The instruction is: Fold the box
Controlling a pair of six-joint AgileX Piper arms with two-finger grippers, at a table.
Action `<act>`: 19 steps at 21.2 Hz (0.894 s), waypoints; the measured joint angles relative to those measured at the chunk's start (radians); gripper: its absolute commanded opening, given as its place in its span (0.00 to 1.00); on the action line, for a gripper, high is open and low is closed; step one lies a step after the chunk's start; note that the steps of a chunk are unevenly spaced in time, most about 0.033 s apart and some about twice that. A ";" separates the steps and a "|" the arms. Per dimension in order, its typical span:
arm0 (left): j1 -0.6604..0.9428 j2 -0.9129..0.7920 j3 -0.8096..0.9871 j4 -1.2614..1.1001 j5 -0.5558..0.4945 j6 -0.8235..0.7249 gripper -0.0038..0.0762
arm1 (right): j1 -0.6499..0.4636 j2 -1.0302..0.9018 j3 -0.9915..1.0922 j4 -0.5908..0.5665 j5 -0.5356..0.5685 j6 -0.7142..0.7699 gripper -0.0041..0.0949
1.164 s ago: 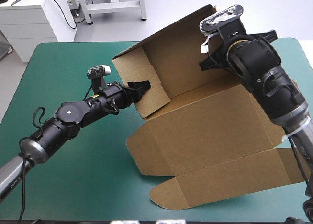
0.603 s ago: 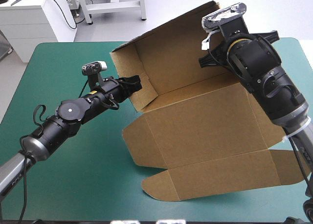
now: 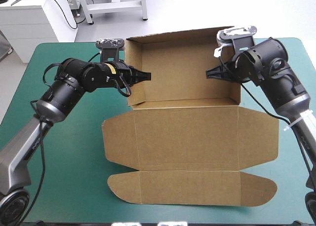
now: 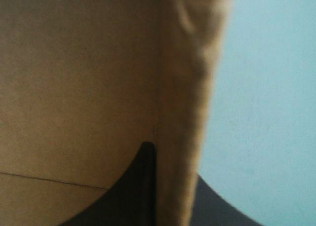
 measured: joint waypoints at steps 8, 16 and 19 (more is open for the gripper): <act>-0.045 0.197 -0.072 0.052 0.266 -0.037 0.04 | -0.074 0.043 0.247 0.178 -0.008 -0.025 0.04; -0.044 0.303 -0.073 0.120 0.350 -0.042 0.04 | -0.127 0.241 0.294 0.344 -0.085 -0.081 0.04; -0.044 0.322 -0.073 0.140 0.354 -0.045 0.04 | -0.127 0.270 0.294 0.355 -0.103 -0.060 0.04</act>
